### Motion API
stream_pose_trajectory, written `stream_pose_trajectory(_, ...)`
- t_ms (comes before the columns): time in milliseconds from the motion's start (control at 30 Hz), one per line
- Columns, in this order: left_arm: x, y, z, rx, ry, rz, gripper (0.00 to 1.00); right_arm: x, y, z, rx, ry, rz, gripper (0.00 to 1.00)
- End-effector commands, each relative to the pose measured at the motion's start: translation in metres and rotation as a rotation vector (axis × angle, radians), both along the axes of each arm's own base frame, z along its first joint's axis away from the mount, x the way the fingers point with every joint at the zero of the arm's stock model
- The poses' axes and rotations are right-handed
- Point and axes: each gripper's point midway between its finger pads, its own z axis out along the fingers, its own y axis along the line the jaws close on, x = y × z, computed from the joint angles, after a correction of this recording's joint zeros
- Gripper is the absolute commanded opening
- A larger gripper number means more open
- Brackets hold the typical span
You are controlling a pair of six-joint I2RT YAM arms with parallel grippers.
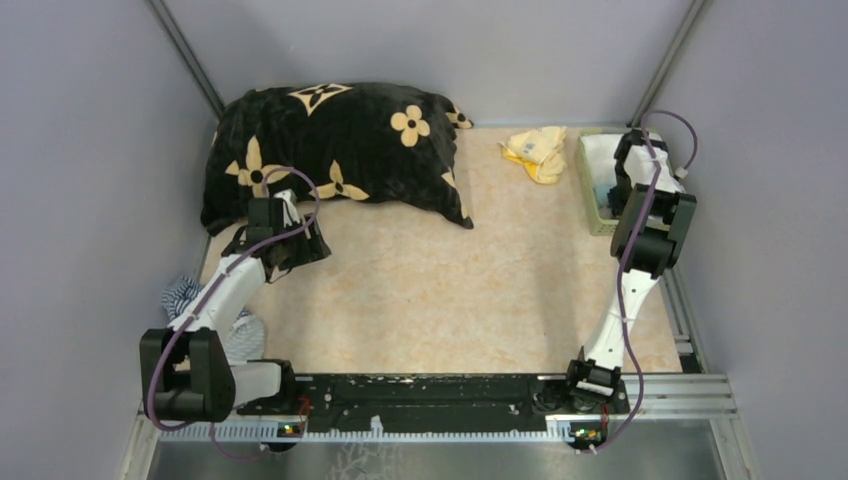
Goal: Roll the towels
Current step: Place the towel in the bin.
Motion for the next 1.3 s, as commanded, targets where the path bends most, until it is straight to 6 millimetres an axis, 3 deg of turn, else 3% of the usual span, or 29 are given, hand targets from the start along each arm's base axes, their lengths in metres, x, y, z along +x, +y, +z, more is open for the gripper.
stream_pose_trajectory(0, 0.005, 0.0, 0.025, -0.005, -0.093, -0.004, 0.75, 0.008, -0.002, 0.009, 0.024, -0.014, 0.048, 0.0)
stream_pose_trajectory(133, 0.003, 0.001, 0.041, 0.001, -0.149, -0.002, 0.76, 0.017, 0.003, -0.004, 0.081, -0.003, 0.143, 0.0)
stream_pose_trajectory(267, 0.001, -0.003, 0.058, 0.023, -0.214, -0.012, 0.76, 0.017, 0.003, 0.002, 0.082, -0.049, 0.125, 0.01)
stream_pose_trajectory(300, 0.001, -0.005, 0.061, 0.032, -0.227, -0.016, 0.76, 0.016, 0.004, 0.004, 0.078, -0.061, 0.102, 0.06)
stream_pose_trajectory(400, -0.002, -0.01, 0.069, 0.048, -0.258, -0.03, 0.76, 0.017, 0.003, 0.011, 0.065, -0.098, 0.063, 0.34)
stream_pose_trajectory(467, -0.003, -0.013, 0.072, 0.056, -0.275, -0.038, 0.76, 0.019, 0.004, 0.015, 0.066, -0.118, 0.048, 0.48)
stream_pose_trajectory(667, -0.004, -0.022, 0.076, 0.073, -0.3, -0.063, 0.77, 0.017, 0.001, 0.04, 0.039, -0.155, 0.012, 0.6)
stream_pose_trajectory(867, -0.007, -0.026, 0.081, 0.078, -0.322, -0.072, 0.77, 0.017, -0.003, 0.072, 0.0, -0.207, 0.004, 0.87)
stream_pose_trajectory(1033, -0.008, -0.028, 0.084, 0.082, -0.336, -0.08, 0.78, 0.016, -0.004, 0.089, -0.009, -0.213, 0.0, 0.89)
stream_pose_trajectory(1267, -0.009, -0.028, 0.087, 0.081, -0.348, -0.079, 0.78, 0.007, -0.002, 0.094, -0.008, -0.173, 0.02, 0.86)
